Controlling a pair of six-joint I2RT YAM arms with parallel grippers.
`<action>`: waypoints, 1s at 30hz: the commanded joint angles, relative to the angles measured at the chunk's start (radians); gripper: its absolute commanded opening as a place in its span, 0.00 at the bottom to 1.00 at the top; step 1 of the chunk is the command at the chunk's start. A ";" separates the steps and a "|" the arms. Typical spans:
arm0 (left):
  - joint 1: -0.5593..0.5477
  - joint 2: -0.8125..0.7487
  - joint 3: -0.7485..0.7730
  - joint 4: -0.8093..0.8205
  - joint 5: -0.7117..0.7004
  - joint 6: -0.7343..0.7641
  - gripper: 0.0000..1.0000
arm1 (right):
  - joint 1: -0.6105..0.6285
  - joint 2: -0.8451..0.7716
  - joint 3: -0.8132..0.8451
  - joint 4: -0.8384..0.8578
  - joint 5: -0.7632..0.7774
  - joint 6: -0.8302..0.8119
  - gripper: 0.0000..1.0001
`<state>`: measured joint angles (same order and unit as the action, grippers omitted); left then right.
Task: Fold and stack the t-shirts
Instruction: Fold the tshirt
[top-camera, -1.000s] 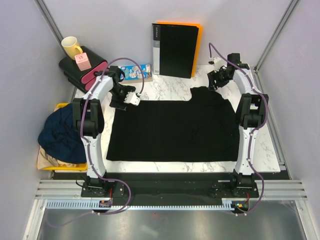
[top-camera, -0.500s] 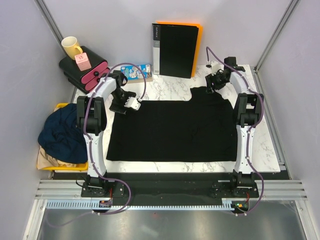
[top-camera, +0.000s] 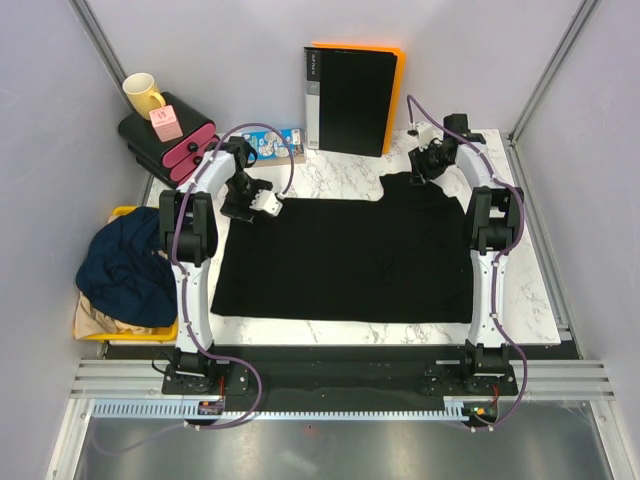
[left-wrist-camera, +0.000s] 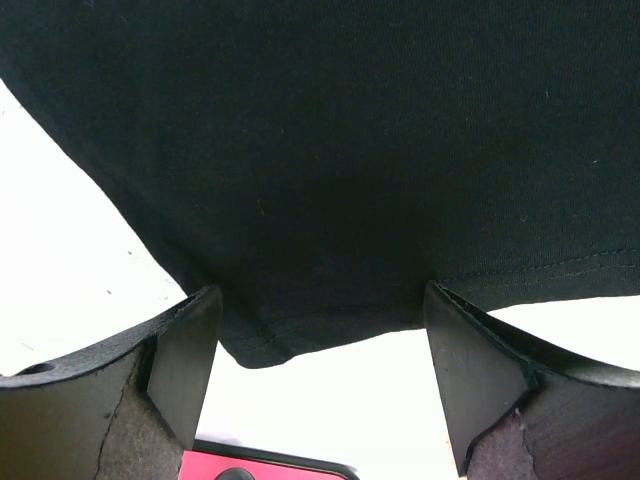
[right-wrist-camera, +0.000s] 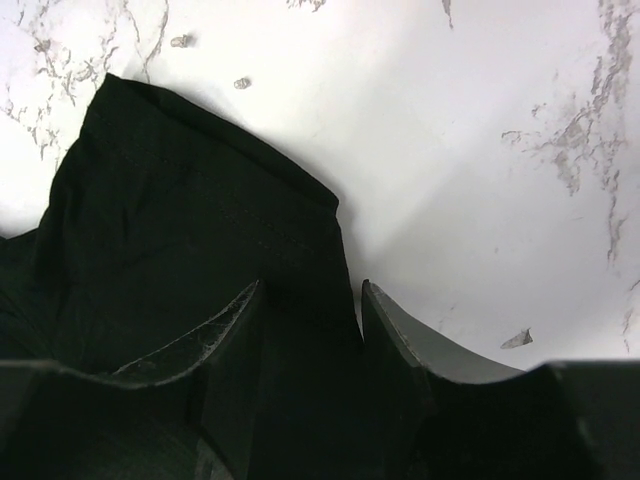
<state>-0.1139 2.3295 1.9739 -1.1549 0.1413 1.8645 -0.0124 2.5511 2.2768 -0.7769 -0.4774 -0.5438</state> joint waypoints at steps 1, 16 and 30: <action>-0.009 0.008 0.043 -0.014 -0.009 0.030 0.88 | 0.006 0.024 0.013 -0.005 0.000 -0.021 0.50; -0.023 0.068 0.268 -0.062 0.069 -0.001 0.93 | 0.042 -0.009 0.006 -0.004 0.023 -0.038 0.54; -0.024 0.151 0.270 -0.029 0.032 0.041 0.93 | 0.040 -0.029 -0.010 -0.004 0.046 -0.047 0.53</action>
<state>-0.1368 2.4737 2.2745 -1.1618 0.1852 1.8648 0.0242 2.5500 2.2765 -0.7696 -0.4431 -0.5800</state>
